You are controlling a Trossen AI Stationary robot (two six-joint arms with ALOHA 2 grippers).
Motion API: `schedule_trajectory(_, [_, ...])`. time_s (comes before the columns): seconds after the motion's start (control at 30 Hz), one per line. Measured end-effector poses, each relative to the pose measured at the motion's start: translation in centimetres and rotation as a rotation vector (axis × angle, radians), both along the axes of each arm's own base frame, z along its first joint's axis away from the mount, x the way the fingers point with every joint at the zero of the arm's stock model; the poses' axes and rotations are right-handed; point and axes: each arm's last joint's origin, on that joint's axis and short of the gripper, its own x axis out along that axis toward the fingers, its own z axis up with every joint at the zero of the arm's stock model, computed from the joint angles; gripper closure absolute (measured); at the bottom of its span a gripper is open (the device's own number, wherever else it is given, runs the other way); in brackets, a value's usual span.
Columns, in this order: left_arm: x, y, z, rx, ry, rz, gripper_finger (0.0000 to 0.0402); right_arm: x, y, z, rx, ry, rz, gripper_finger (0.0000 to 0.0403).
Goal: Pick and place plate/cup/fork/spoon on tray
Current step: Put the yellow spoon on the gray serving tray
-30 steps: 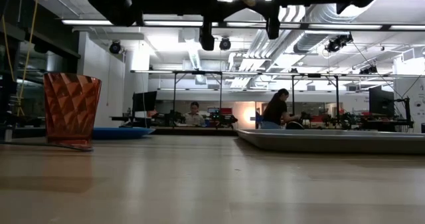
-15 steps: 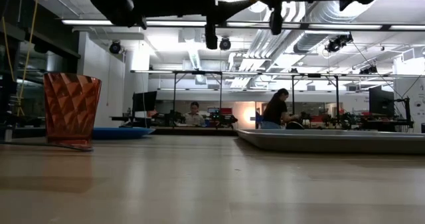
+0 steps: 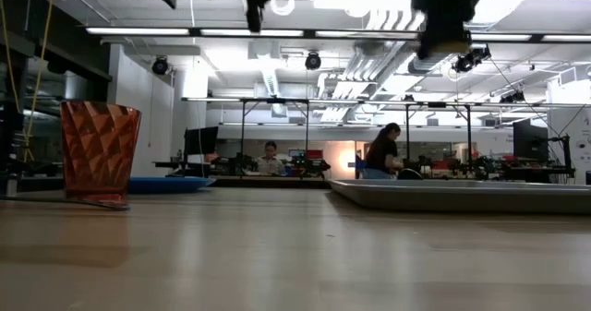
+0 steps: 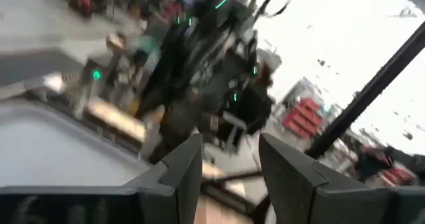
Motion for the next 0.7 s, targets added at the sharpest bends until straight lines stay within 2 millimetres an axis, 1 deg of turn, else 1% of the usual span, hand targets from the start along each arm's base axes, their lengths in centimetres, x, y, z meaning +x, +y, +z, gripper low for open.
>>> schedule_trajectory(0.07, [-0.8, -0.1, 1.0, 0.008, -0.032, 0.016, 0.0266, 0.5, -1.7, -1.5, 0.059, 0.105, 0.065, 0.0392])
schedule_trajectory(0.13, [-1.3, -0.5, 1.7, 0.011, -0.062, 0.018, 0.0266, 1.0, -3.3, -3.2, 0.123, 0.168, 0.142, 0.0392])
schedule_trajectory(0.23, [-1.9, -1.5, 2.5, 0.011, -0.088, -0.016, 0.0266, 1.6, -5.6, -5.9, 0.216, 0.218, 0.235, 0.0392])
schedule_trajectory(0.33, [-2.2, -2.5, 2.9, 0.013, -0.108, -0.05, 0.0266, 2.1, -7.4, -8.0, 0.276, 0.233, 0.28, 0.0392])
schedule_trajectory(0.5, [-2.1, -3.8, 3.0, 0.009, -0.111, -0.09, 0.0266, 2.2, -9.5, -11.0, 0.345, 0.328, 0.284, 0.0392])
schedule_trajectory(0.7, [-2.0, -4.6, 3.0, 0.002, -0.11, -0.091, 0.0266, 2.0, -10.7, -13.5, 0.42, 0.388, 0.338, 0.0392])
